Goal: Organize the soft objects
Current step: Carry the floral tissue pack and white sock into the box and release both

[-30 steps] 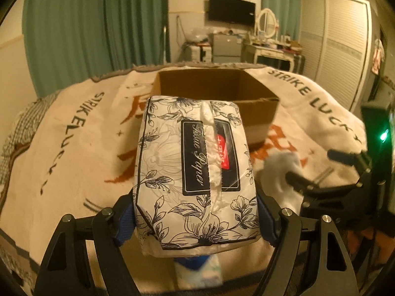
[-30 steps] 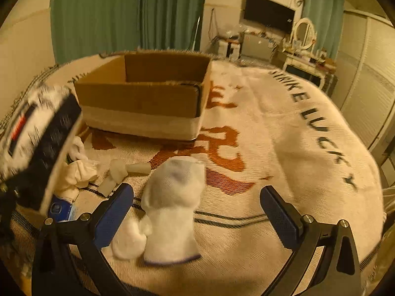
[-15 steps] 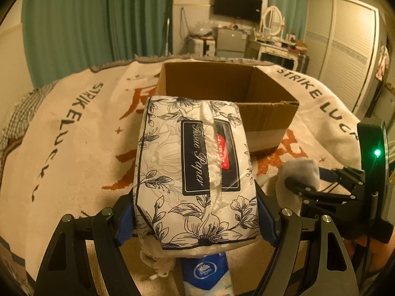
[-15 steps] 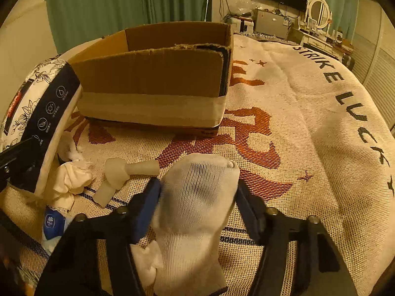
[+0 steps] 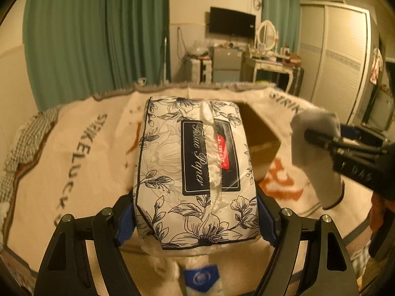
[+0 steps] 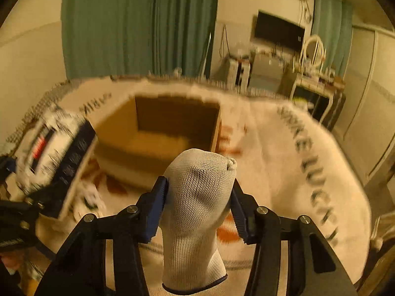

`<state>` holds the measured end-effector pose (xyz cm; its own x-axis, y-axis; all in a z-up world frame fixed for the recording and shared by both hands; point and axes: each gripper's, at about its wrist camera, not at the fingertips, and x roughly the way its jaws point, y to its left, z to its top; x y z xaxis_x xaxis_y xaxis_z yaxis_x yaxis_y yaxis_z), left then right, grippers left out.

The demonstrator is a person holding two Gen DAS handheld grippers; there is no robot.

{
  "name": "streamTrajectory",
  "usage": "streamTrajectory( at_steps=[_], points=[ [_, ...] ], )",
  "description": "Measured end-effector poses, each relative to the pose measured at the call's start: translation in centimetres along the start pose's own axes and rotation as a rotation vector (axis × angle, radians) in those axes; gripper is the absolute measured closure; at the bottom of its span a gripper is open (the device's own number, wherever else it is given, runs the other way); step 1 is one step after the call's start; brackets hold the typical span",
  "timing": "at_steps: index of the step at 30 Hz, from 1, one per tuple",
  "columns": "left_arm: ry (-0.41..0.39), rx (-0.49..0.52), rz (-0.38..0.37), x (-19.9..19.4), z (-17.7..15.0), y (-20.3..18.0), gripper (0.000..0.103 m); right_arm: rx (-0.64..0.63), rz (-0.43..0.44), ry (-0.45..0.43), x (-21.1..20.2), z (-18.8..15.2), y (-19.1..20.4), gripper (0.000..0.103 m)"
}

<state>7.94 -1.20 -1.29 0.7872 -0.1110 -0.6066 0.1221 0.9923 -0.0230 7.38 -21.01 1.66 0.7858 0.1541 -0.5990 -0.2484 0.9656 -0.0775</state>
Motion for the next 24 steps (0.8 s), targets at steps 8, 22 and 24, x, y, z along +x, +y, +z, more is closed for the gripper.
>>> streamTrajectory(
  at_steps=[8,22,24],
  points=[
    [-0.051,-0.007,-0.017,2.8,7.0,0.6,0.024,0.022,0.057,-0.111,-0.1,8.6,-0.3,0.054],
    [0.104,0.005,0.007,16.6,7.9,1.2,0.024,0.132,0.124,0.048,16.6,10.6,-1.5,0.055],
    [0.122,0.027,0.007,17.8,7.1,0.9,0.024,0.135,0.134,0.078,18.2,9.7,-1.7,0.055]
  ],
)
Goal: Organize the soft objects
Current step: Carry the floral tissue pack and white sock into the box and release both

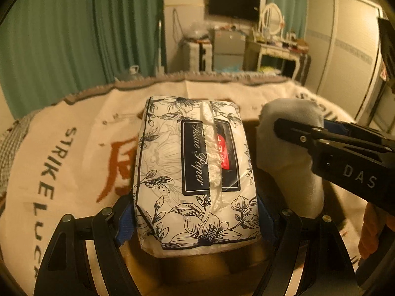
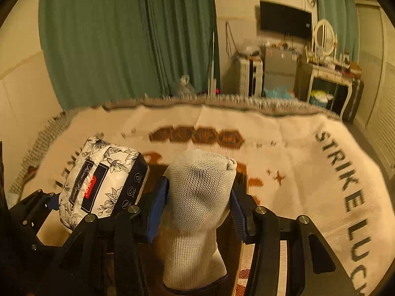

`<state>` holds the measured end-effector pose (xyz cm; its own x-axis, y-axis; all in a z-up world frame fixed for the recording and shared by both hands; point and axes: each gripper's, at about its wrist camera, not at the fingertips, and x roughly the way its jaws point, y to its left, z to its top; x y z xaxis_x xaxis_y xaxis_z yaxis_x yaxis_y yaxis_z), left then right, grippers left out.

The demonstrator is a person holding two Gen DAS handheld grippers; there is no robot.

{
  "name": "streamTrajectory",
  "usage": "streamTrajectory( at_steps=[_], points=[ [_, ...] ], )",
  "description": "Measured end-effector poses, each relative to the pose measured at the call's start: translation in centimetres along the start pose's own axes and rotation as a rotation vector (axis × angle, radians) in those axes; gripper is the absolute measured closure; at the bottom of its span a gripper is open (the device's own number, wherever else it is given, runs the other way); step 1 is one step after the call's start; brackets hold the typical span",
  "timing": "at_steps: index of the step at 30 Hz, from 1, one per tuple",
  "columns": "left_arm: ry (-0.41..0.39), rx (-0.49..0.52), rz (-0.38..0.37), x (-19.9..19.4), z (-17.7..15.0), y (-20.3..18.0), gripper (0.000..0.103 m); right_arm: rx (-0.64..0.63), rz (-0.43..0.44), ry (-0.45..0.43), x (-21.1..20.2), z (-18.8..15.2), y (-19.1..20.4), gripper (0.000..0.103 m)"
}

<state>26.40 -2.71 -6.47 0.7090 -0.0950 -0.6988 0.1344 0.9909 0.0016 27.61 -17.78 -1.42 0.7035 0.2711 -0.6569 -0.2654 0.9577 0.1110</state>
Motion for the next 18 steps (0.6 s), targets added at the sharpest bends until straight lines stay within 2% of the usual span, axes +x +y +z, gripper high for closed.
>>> streamTrajectory(
  at_steps=[5,8,9,10,11,15,18],
  points=[
    [0.012,0.021,0.004,1.0,-0.1,-0.6,0.020,0.009,0.012,0.003,1.8,-1.0,-0.7,0.055],
    [-0.012,0.005,0.001,0.4,0.2,-0.5,0.018,0.020,0.002,-0.013,1.6,-0.9,-0.9,0.047],
    [-0.019,0.010,0.009,0.2,0.3,-0.5,0.017,0.019,-0.005,-0.027,1.2,-0.7,-0.9,0.038],
    [-0.020,0.016,0.018,0.1,0.5,-0.4,0.015,0.018,-0.011,-0.042,0.7,-0.6,-0.8,0.031],
    [-0.021,0.022,0.033,-0.3,0.7,-0.3,0.014,0.015,-0.018,-0.053,0.1,-0.4,-0.7,0.030],
    [-0.044,0.019,0.062,-3.0,1.4,-0.3,0.014,0.001,-0.030,-0.102,-3.8,0.7,-0.2,0.030],
    [-0.095,0.010,0.064,-7.1,2.2,-0.1,0.014,-0.021,-0.046,-0.146,-7.8,1.5,0.4,0.030]
  ],
)
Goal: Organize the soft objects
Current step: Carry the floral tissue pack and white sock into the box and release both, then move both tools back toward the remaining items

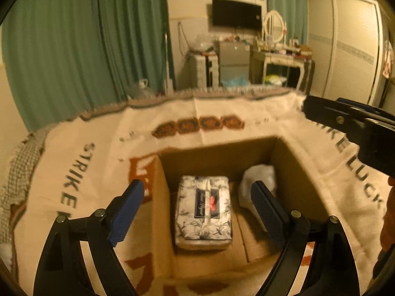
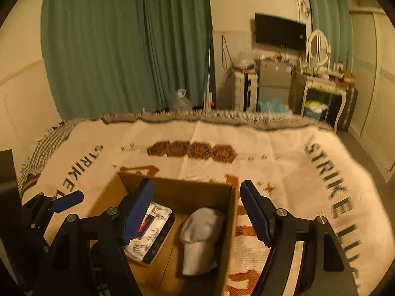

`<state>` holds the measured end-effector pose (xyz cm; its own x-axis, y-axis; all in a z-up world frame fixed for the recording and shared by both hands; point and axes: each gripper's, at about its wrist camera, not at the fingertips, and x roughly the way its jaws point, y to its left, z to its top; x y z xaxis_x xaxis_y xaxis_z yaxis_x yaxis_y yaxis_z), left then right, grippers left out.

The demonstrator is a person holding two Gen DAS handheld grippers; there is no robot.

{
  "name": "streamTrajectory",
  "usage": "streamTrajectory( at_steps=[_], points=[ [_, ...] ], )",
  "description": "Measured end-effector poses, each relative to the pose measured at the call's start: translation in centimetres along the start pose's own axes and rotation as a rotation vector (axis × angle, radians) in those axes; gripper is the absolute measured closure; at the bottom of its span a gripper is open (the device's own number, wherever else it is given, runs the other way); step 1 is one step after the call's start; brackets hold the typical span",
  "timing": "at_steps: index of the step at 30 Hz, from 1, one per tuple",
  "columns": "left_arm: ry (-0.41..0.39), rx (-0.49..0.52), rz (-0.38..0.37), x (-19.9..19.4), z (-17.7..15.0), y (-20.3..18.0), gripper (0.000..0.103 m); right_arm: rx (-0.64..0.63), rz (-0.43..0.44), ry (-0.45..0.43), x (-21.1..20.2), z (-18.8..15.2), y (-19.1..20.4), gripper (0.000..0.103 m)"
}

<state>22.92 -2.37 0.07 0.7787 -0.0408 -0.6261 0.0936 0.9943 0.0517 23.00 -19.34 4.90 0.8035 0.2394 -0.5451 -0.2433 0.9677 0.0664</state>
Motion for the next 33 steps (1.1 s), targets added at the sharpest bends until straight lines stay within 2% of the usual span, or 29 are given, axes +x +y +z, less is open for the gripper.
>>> streamTrajectory(
  at_steps=[5,7,9,13,17,21,24,29,33],
  points=[
    [-0.121,-0.015,0.012,-8.7,1.6,0.8,0.014,-0.038,-0.023,-0.087,-8.6,2.3,1.0,0.029],
    [-0.171,-0.019,0.021,-11.9,1.8,1.1,0.006,-0.054,-0.030,-0.121,-12.5,2.6,1.4,0.022],
    [-0.227,-0.028,0.030,-15.4,1.6,1.3,0.006,-0.073,-0.034,-0.146,-16.1,2.4,1.8,0.018],
    [-0.252,-0.033,0.024,-19.5,0.5,1.5,0.006,-0.102,-0.047,-0.174,-21.6,0.7,2.6,0.000],
    [-0.243,-0.029,0.047,-21.0,-2.6,1.2,0.006,-0.122,-0.042,-0.163,-24.6,-2.6,3.1,0.000],
    [-0.200,-0.021,0.079,-20.1,-7.0,0.8,0.006,-0.125,-0.031,-0.115,-24.5,-6.6,3.4,0.000],
    [-0.153,-0.014,0.112,-18.3,-10.4,0.2,0.006,-0.154,-0.040,-0.063,-22.9,-10.1,3.8,0.000],
    [-0.038,-0.022,0.103,-14.0,-15.2,-0.9,0.006,-0.166,-0.063,0.060,-18.0,-16.6,4.1,0.000],
    [0.073,-0.034,0.102,-10.6,-19.1,-1.6,0.006,-0.129,-0.043,0.170,-14.0,-21.2,3.4,0.000]
  ],
)
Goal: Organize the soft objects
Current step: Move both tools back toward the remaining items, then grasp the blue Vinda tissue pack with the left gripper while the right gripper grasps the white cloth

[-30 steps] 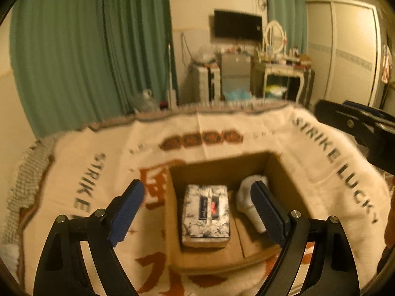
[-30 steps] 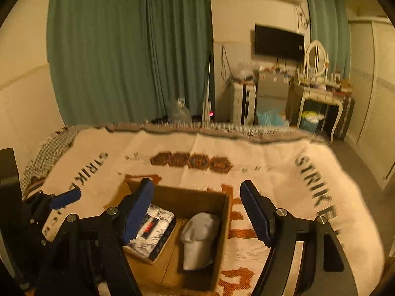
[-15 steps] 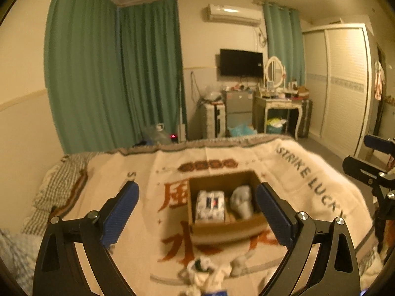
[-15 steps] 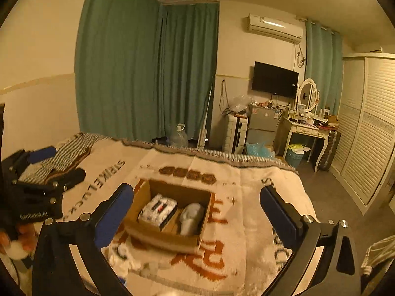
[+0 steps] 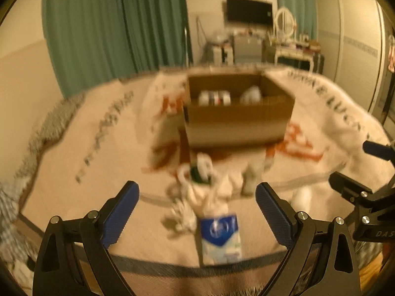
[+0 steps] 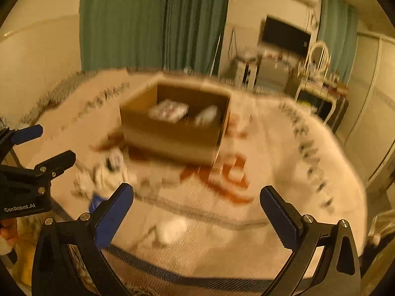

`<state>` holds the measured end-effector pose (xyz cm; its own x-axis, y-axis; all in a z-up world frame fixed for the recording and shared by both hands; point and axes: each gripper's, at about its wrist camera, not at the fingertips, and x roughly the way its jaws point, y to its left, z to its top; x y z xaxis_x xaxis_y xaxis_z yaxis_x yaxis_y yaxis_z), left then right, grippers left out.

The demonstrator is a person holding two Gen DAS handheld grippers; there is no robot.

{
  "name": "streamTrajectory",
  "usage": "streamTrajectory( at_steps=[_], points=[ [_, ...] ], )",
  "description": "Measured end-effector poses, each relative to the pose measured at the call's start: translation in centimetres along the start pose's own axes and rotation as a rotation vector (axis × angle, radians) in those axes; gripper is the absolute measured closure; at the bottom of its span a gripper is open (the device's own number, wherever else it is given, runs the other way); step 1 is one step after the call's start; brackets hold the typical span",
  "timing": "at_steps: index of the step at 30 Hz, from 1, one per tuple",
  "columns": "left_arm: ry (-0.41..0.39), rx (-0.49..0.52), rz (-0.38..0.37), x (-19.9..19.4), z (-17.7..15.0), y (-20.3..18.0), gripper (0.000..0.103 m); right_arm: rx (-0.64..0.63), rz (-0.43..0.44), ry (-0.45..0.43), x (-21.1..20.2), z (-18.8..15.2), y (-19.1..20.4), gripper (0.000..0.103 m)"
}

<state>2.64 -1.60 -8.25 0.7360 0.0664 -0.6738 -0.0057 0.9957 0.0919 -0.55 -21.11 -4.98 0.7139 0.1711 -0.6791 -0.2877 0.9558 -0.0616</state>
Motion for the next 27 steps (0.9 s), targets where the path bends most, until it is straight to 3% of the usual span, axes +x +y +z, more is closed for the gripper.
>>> streamTrajectory(
  at_steps=[3,5,8,12,15,21,24,26,27],
  points=[
    [0.072,-0.024,-0.008,1.9,-1.9,-0.3,0.007,0.044,0.034,0.066,2.8,-2.2,-0.3,0.003],
    [0.117,-0.045,-0.032,2.8,-2.8,-0.3,0.007,0.072,0.065,0.108,4.4,-2.9,-0.3,0.010],
    [0.144,-0.043,-0.031,3.6,-3.7,-0.5,0.008,0.091,0.104,0.150,6.3,-3.8,0.1,0.016],
    [0.186,-0.049,-0.064,4.2,-4.9,-0.7,0.008,0.098,0.151,0.200,8.1,-4.2,0.9,0.034],
    [0.216,-0.045,-0.087,4.6,-5.7,-1.1,0.014,0.065,0.130,0.219,8.5,-4.6,1.5,0.060],
    [0.220,-0.019,-0.103,5.4,-6.0,-1.8,0.014,0.066,0.120,0.190,7.0,-5.0,1.5,0.062],
    [0.233,-0.010,-0.092,6.3,-6.1,-1.9,0.031,0.085,0.133,0.192,6.8,-5.1,1.2,0.062],
    [0.246,-0.024,-0.109,6.8,-6.2,-1.8,0.035,0.090,0.133,0.190,6.7,-5.2,1.2,0.062],
    [0.247,-0.028,-0.126,6.7,-6.3,-1.7,0.045,0.090,0.134,0.188,6.6,-5.2,1.2,0.062]
  ],
)
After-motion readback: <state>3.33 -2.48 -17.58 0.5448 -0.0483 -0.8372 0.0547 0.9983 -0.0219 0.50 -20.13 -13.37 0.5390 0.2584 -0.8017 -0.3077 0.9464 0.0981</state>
